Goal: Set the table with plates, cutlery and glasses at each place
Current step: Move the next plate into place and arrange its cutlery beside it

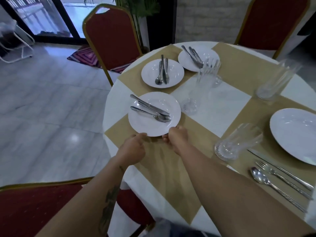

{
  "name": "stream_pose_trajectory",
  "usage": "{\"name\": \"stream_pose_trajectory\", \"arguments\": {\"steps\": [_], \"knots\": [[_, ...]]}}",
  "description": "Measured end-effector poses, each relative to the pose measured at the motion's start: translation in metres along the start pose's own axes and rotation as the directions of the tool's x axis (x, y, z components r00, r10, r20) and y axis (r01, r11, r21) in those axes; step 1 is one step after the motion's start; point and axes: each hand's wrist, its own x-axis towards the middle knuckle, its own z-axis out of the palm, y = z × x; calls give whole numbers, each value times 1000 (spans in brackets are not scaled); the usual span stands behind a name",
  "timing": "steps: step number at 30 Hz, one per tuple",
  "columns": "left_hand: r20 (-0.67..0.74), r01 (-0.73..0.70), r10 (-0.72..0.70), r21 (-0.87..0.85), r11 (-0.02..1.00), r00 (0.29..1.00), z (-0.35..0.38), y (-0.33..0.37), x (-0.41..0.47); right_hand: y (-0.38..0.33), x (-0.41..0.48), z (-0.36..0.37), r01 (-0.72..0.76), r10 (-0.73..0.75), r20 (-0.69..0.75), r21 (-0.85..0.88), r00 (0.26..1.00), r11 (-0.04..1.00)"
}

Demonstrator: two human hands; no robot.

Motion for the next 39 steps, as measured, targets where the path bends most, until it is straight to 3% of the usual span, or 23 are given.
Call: {"name": "stream_pose_trajectory", "arguments": {"steps": [7, 15, 23, 28, 33, 39], "knots": [[98, -167, 156, 115, 979, 983, 5, -8, -29, 28, -38, -23, 24, -32, -72, -110, 997, 994], [42, -371, 369, 137, 918, 928, 15, -35, -75, 71, -104, -61, -14, -24, -190, -194, 981, 981], [251, -458, 399, 258, 851, 882, 28, -40, -107, 115, -134, -76, -22, 22, -247, 4, 969, 1000], [233, -485, 432, 271, 832, 871, 31, -31, -105, 114, -137, -73, -29, 34, -189, 30, 981, 999], [223, -534, 492, 206, 820, 842, 30, -19, -104, 110, -125, -86, -24, 10, -189, -73, 982, 997], [-44, -471, 480, 138, 871, 876, 29, 3, -90, 94, -108, -105, -39, 29, -106, -98, 994, 994]]}}
